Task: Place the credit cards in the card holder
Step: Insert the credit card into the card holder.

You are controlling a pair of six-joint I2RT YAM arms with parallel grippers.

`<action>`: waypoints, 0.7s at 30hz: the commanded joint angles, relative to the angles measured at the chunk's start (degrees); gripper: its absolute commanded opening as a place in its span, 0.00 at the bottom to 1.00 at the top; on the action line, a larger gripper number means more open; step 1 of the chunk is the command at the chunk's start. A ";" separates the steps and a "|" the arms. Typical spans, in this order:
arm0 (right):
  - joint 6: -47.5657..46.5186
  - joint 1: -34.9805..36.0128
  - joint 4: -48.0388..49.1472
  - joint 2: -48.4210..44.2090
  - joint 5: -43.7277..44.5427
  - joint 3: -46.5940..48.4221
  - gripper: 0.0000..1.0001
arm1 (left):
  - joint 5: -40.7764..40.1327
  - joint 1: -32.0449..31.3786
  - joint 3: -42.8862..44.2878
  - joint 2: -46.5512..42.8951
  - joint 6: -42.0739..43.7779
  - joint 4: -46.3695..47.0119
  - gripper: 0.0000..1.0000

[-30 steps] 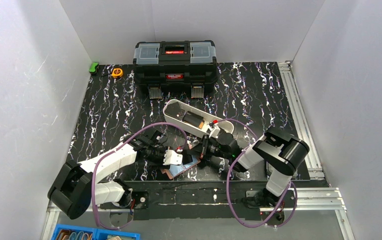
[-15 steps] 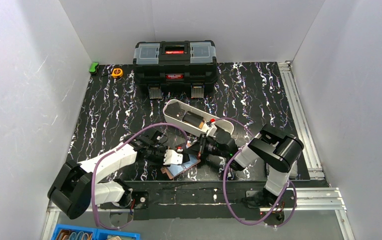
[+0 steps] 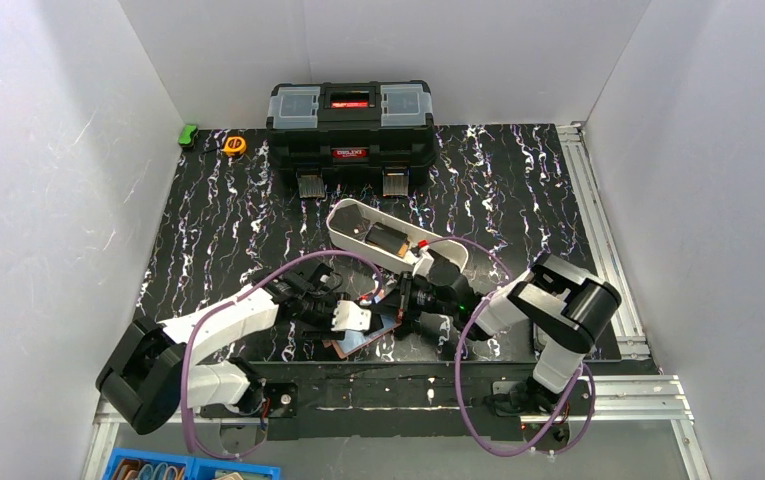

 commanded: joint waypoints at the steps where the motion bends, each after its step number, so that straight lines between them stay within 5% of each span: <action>1: -2.32 0.47 -7.28 -1.36 0.17 2.37 0.01 | -0.30 -0.93 -0.94 0.75 0.10 0.44 0.46; 21: -8.67 0.75 -23.21 -1.60 -0.85 9.34 0.05 | -2.68 -1.22 -1.48 -0.13 -1.98 0.86 0.44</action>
